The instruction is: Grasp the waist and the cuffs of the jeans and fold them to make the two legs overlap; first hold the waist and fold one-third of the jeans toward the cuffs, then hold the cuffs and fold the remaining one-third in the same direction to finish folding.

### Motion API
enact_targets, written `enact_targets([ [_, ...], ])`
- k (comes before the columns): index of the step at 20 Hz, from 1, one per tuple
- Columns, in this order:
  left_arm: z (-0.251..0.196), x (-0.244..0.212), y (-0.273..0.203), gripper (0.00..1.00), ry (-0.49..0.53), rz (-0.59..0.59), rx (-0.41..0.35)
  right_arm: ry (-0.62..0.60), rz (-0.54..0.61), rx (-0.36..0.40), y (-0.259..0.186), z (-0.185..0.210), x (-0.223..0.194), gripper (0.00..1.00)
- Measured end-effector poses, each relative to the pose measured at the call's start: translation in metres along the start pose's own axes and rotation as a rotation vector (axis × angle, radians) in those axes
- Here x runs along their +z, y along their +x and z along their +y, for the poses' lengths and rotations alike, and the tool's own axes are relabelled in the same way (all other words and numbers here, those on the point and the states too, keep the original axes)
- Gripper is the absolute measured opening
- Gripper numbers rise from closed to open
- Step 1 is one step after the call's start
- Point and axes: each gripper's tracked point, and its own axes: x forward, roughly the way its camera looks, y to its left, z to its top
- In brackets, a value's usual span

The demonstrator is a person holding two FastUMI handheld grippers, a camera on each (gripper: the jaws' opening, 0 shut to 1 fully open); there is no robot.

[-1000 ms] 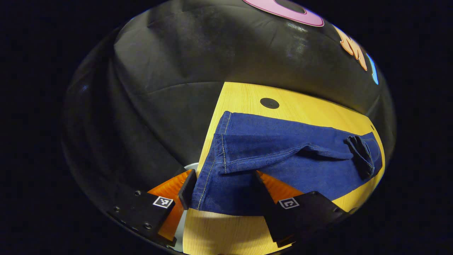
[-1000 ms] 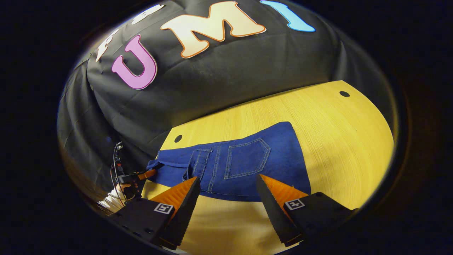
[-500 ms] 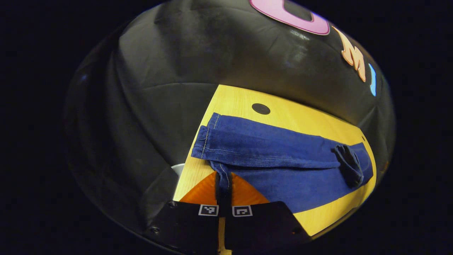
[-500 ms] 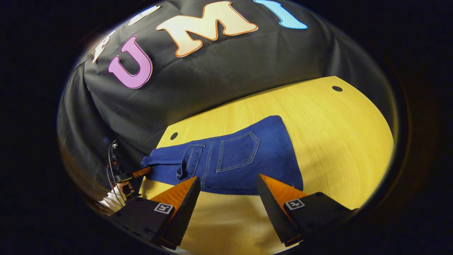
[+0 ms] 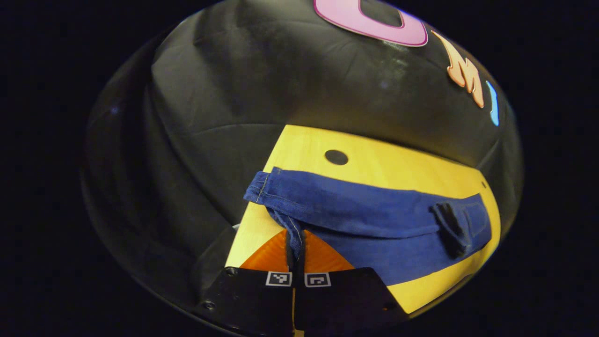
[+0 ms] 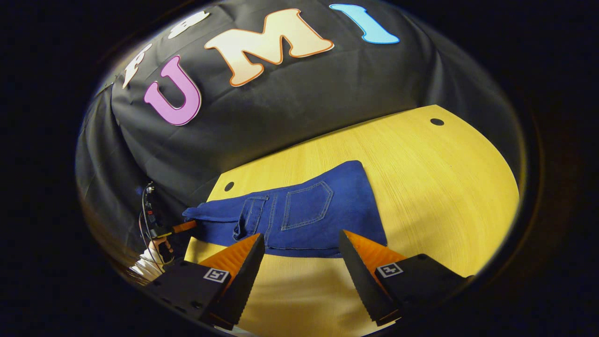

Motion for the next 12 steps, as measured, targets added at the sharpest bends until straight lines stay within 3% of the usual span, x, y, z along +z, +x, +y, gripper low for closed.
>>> enact_targets([
  [5, -0.068, 0.036, -0.044, 0.0, 0.067, -0.052, -0.063, 0.015, -0.029, 0.001, -0.022, -0.023, 0.01, 0.98],
  [12, -0.229, 0.08, -0.09, 0.0, 0.029, -0.078, -0.239, 0.022, -0.073, 0.01, -0.062, -0.07, 0.028, 0.98],
])
